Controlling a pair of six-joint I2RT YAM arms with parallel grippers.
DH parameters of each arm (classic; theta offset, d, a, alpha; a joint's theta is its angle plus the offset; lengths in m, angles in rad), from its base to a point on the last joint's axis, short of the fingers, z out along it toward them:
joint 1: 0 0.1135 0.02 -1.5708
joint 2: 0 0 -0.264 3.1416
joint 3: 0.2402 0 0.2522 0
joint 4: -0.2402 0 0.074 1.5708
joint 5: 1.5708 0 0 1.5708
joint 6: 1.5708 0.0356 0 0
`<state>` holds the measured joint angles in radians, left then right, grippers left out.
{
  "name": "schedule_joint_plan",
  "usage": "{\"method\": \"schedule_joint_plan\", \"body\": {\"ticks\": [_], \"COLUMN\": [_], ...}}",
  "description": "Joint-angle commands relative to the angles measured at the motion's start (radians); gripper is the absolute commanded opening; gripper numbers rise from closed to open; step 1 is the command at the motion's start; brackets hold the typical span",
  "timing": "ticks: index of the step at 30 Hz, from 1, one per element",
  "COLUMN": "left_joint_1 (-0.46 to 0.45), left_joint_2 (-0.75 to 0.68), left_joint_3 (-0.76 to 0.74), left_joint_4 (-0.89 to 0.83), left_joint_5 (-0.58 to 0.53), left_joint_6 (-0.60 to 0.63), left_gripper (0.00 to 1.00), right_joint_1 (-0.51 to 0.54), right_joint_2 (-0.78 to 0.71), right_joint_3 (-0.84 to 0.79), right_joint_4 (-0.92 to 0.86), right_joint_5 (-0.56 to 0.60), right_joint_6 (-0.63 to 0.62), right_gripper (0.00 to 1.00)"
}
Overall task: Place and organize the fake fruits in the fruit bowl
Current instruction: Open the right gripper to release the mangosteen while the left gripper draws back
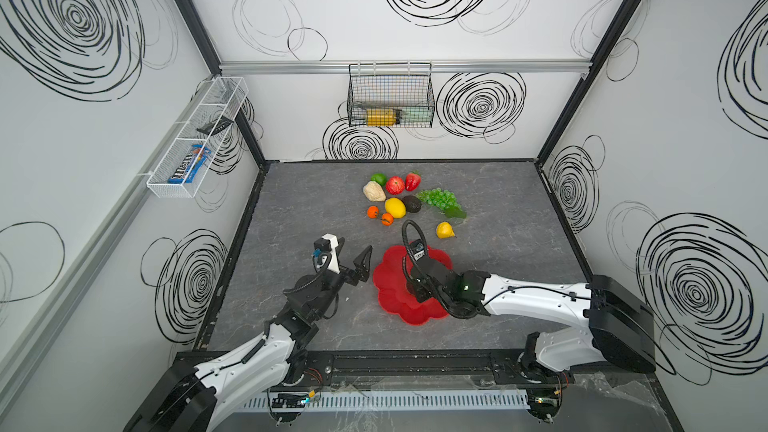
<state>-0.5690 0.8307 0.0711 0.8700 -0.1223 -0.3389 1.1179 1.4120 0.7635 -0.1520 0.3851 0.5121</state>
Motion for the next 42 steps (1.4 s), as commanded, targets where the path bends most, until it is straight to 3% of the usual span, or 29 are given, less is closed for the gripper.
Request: {"method": "schedule_joint_plan", "body": {"ticks": [1,23,29,37,42], "left_joint_1": [0.004,0.006,0.010,0.035,0.017], "left_joint_2": [-0.001,0.042,0.107,0.218,0.334], "left_joint_3": [-0.006,0.004,0.046,0.149,0.358], "left_joint_4": [0.049,0.060,0.041,-0.093,-0.373], "left_joint_5": [-0.010,-0.006,0.055,0.115,0.106], "left_joint_6": [-0.006,-0.011,-0.020,-0.136,-0.201], "left_gripper": [0.98,0.96,0.96,0.98,0.99], "right_joint_1": [0.018,0.037,0.018,-0.075,-0.188], "right_joint_2": [-0.012,-0.040,-0.060,-0.180,-0.289], "right_joint_3": [-0.027,-0.001,0.017,0.032,0.009], "right_joint_4": [0.020,-0.027,-0.045,-0.050,-0.036], "right_joint_5": [0.031,0.060,0.052,-0.039,-0.139], "right_joint_6": [0.023,0.040,0.037,-0.016,-0.059], "right_gripper": [0.11,0.45,0.58,0.71,0.75]}}
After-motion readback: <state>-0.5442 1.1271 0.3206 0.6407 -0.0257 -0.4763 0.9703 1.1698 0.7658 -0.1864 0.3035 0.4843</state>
